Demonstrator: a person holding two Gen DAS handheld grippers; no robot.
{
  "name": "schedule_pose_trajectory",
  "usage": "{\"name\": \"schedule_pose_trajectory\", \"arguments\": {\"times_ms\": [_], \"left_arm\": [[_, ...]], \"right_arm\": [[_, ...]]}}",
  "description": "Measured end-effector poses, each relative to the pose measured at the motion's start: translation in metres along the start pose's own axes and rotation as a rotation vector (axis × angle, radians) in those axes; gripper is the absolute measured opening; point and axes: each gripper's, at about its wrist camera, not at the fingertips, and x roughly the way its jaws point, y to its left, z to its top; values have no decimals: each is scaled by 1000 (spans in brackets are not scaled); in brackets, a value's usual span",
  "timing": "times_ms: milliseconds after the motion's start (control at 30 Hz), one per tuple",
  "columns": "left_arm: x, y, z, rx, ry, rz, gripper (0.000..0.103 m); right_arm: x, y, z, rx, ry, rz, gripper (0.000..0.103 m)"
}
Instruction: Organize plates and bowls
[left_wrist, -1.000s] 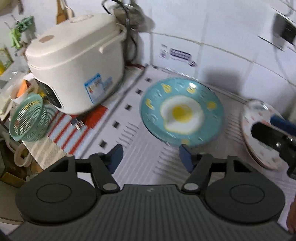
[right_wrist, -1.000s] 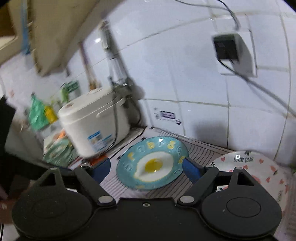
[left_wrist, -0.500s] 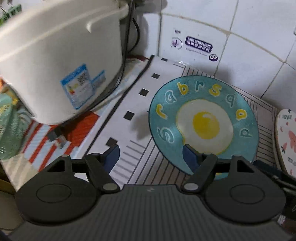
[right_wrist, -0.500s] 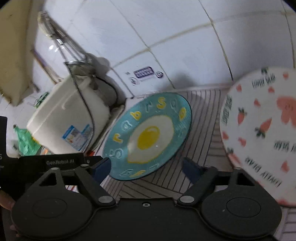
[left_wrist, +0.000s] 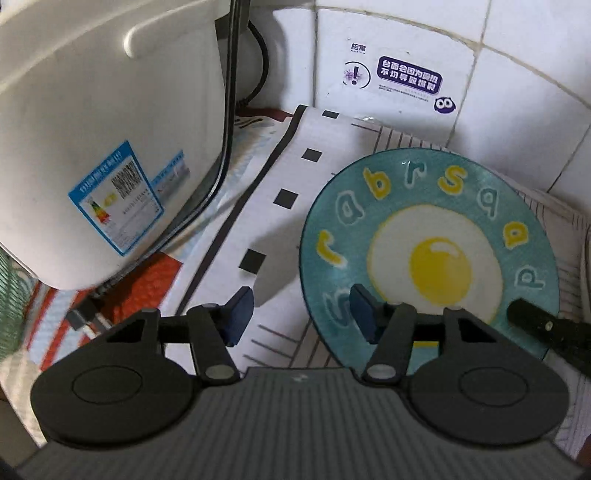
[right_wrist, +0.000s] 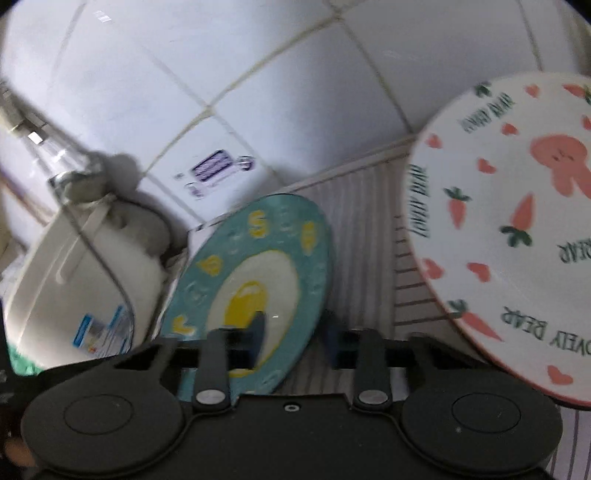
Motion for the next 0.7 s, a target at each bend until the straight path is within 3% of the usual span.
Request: {"name": "schedule_pose_trajectory", "arguments": {"times_ms": [33, 100, 200, 333, 467, 567, 700], "left_arm": [[0, 1, 0, -15, 1, -22, 47], [0, -3, 2, -26, 12, -55, 28], [-2, -14, 5, -11, 37, -6, 28], [-8, -10, 7, -12, 71, -34, 28], [-28, -11, 1, 22, 62, -37, 28], [-47, -13, -1, 39, 38, -26, 28], [-75, -18, -2, 64, 14, -41, 28]], "right_arm": [[0, -5, 0, 30, 1, -2, 15], [0, -10, 0, 65, 3, 14, 15], [1, -6, 2, 28, 16, -4, 15], [1, 5, 9, -23, 54, -23, 17], [-10, 6, 9, -53, 79, 2, 19], [-22, 17, 4, -177, 89, -4, 20], [-46, 21, 6, -184, 64, 29, 20]]}}
